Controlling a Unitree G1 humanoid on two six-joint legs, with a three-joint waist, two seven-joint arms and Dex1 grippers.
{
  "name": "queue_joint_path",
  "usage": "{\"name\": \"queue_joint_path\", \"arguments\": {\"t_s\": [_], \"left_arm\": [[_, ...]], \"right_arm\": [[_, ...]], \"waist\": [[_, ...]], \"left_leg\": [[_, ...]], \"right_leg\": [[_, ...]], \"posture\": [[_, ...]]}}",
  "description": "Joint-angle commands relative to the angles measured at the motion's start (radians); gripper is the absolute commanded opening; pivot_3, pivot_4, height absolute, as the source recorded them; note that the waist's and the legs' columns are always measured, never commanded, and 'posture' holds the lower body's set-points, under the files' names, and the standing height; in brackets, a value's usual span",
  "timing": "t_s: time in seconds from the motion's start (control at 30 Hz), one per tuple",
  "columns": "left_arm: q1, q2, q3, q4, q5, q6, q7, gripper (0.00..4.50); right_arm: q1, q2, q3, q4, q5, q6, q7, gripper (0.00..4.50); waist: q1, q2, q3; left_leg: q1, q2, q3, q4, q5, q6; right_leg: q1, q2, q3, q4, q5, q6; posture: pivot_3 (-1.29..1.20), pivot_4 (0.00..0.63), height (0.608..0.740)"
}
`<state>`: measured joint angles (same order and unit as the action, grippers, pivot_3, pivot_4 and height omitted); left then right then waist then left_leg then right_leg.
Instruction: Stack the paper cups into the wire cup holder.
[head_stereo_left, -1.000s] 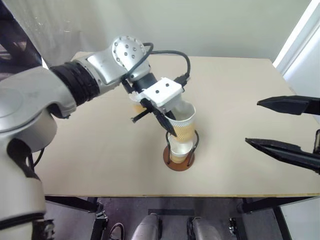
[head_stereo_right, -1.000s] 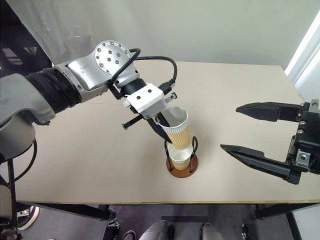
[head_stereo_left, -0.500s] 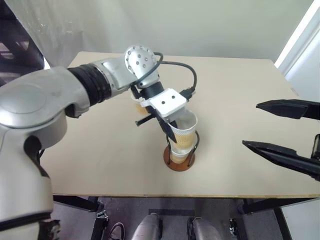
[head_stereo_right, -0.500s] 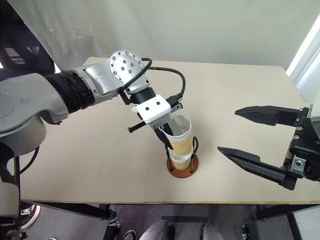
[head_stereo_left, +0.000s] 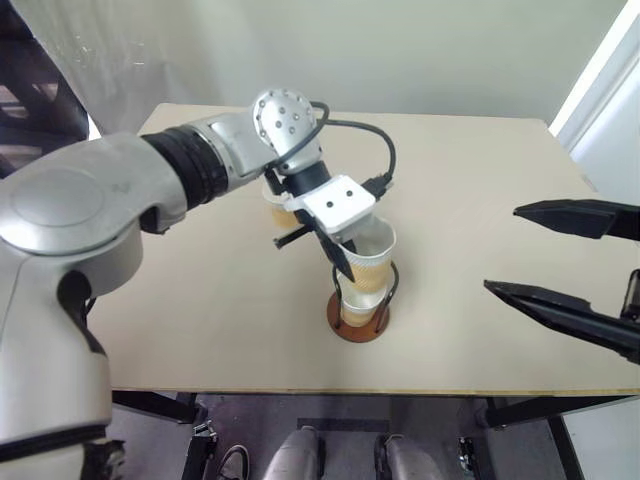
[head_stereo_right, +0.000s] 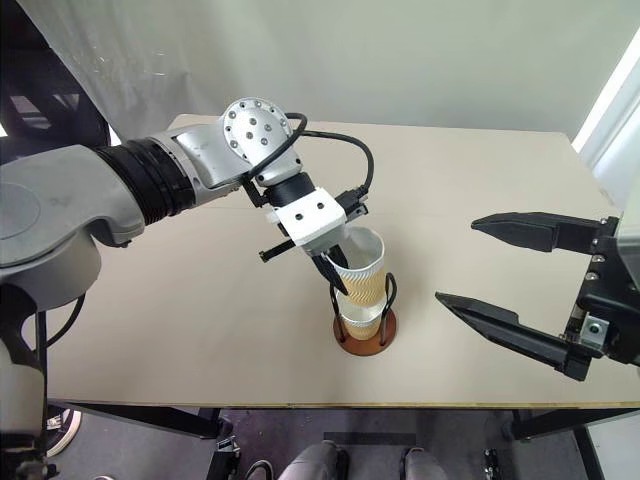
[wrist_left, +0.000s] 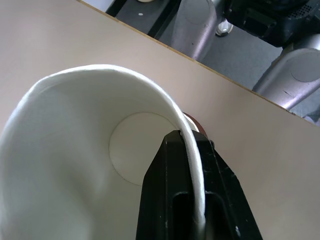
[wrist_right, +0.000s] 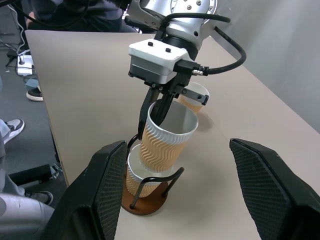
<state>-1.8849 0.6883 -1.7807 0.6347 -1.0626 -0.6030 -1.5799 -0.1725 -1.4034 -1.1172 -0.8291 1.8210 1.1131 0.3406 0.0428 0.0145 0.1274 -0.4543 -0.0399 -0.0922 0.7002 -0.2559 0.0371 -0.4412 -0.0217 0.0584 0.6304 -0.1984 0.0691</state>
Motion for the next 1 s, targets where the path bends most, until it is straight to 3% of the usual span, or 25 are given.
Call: {"name": "queue_joint_path", "arguments": {"t_s": [0.03,0.1,0.37,0.5,0.7,0.87,1.0], "left_arm": [[-0.009,0.003,0.010,0.013,-0.010,-0.012,-0.035,0.22],[-0.007,0.002,0.009,0.007,-0.012,-0.008,-0.035,0.63],[0.006,-0.019,0.029,0.039,-0.001,-0.015,-0.035,3.25],[0.032,-0.043,0.115,0.096,-0.009,0.008,-0.035,3.25],[0.088,-0.116,0.438,0.323,0.010,0.190,-0.035,3.25],[0.148,-0.202,0.666,0.669,0.343,0.190,0.036,3.25],[0.205,-0.214,0.786,0.736,0.580,0.216,0.236,3.25]], "right_arm": [[-0.002,-0.016,-0.029,0.003,0.000,-0.029,-0.017,3.36],[0.000,-0.016,-0.029,0.001,-0.001,-0.031,-0.020,3.36],[0.008,-0.017,-0.029,-0.003,0.000,-0.033,-0.033,3.36],[0.009,-0.017,-0.024,-0.004,-0.008,-0.035,-0.033,3.36],[0.006,-0.017,-0.014,0.003,-0.032,-0.036,-0.015,3.36],[0.001,-0.013,0.006,0.016,-0.079,-0.044,0.026,3.36],[-0.003,-0.008,0.040,0.022,-0.128,-0.064,0.065,3.36]], "waist": [[0.001,0.000,0.000],[0.001,0.000,0.000],[0.001,0.000,0.000],[0.003,0.000,0.000],[0.004,0.000,0.000],[0.003,0.002,-0.002],[0.000,0.003,-0.002]], "left_leg": [[0.000,0.000,0.000,0.000,0.000,0.000],[0.000,0.000,0.000,0.000,0.000,0.000],[0.000,0.000,0.000,0.000,0.000,0.000],[0.000,0.000,0.000,0.001,0.000,0.000],[0.000,0.000,0.001,0.001,0.001,0.000],[0.001,0.000,0.002,0.001,0.001,0.000],[0.001,0.000,0.003,0.001,0.002,0.000]], "right_leg": [[0.000,0.000,0.000,0.000,0.000,0.000],[0.000,0.000,0.000,0.000,0.000,0.000],[0.000,0.000,0.000,0.000,0.000,0.000],[0.000,0.000,0.000,0.001,0.000,0.000],[0.000,0.000,0.000,0.001,0.000,0.000],[0.000,0.000,0.001,0.001,0.000,0.001],[0.000,0.000,0.002,0.001,-0.001,0.002]], "posture": [[0.00,0.150,0.740],[0.00,0.150,0.740],[0.00,0.150,0.740],[0.00,0.150,0.740],[0.00,0.150,0.740],[0.00,0.150,0.740],[0.00,0.150,0.740]]}}
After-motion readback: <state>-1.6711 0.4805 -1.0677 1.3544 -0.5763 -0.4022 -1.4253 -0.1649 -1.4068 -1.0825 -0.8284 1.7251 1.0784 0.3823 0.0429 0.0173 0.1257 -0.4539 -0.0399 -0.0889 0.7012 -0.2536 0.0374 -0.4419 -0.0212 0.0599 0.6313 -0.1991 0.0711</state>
